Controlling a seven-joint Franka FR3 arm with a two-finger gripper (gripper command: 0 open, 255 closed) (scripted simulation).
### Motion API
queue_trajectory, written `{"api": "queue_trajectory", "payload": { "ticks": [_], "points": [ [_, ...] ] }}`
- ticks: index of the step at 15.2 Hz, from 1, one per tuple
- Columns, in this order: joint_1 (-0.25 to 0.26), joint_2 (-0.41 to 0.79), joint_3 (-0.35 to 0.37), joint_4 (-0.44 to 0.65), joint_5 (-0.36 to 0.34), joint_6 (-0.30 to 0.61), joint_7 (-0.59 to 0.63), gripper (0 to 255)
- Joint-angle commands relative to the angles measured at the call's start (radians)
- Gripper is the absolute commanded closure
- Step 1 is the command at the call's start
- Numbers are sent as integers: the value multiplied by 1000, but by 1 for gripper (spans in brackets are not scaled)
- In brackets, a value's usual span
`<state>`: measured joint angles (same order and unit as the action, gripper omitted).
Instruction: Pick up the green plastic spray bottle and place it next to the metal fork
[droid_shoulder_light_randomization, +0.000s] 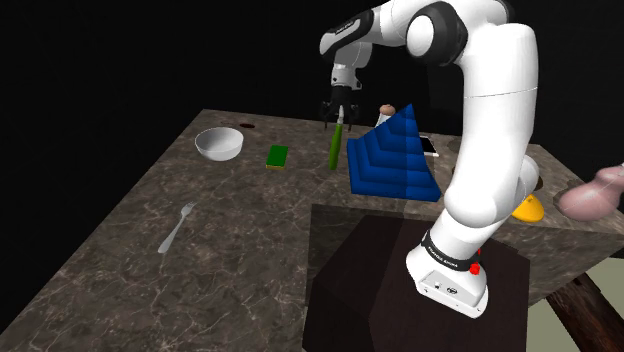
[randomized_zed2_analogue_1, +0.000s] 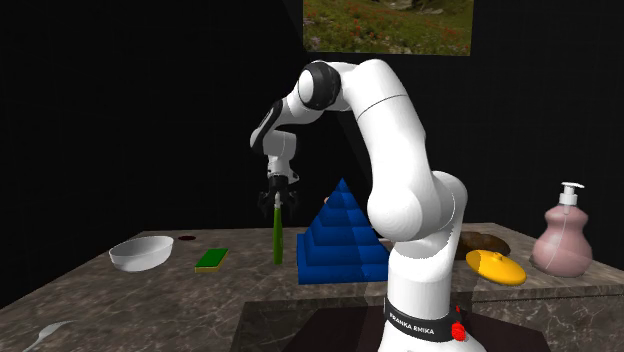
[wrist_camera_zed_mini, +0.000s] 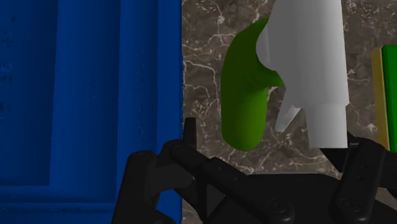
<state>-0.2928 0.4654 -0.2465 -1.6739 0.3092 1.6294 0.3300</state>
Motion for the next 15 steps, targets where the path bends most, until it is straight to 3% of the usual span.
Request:
{"api": "queue_trajectory", "payload": {
  "ticks": [1, 11, 12, 15],
  "points": [
    [5, -2, 2, -28, 3, 27, -1, 0],
    [11, -6, 4, -66, 7, 61, -4, 0],
    [11, -6, 4, -66, 7, 61, -5, 255],
    [11, -5, 4, -66, 7, 61, -5, 255]
  ]
}}
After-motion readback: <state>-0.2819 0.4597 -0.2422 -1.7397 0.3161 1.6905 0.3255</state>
